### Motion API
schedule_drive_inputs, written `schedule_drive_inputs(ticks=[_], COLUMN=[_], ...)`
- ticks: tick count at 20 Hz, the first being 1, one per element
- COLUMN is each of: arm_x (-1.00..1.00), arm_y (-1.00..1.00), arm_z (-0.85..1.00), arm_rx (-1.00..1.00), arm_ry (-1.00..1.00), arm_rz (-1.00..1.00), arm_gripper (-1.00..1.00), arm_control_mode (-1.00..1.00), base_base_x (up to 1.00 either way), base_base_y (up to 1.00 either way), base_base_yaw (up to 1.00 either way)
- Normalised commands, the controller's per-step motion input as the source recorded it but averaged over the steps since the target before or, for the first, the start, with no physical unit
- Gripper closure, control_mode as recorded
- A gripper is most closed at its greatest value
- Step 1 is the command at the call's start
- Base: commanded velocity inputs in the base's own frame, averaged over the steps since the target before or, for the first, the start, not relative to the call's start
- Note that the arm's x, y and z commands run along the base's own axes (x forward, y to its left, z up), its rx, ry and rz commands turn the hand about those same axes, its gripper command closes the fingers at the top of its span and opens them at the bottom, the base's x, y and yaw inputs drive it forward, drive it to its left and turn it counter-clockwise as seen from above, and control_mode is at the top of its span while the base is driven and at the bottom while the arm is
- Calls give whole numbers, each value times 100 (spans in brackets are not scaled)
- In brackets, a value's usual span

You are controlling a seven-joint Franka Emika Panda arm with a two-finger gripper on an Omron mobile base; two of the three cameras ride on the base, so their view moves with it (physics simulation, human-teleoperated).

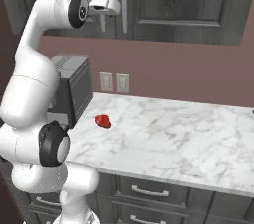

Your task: Retrieve the tupperware from the cabinet, then place the raw meat into the tupperware to avoid contamination.

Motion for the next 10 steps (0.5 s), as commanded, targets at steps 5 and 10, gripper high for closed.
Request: schedule_drive_inputs(ticks=[5, 10], arm_x=[31, 38], arm_y=[-22, -20], arm_z=[-10, -24], arm_rx=[0, 0], arm_ry=[0, 1], arm_rz=[0, 5], arm_gripper=[-100, -100], arm_control_mode=[-100, -100], base_base_x=[0, 0], base_base_y=[0, 0], base_base_yaw=[0, 0])
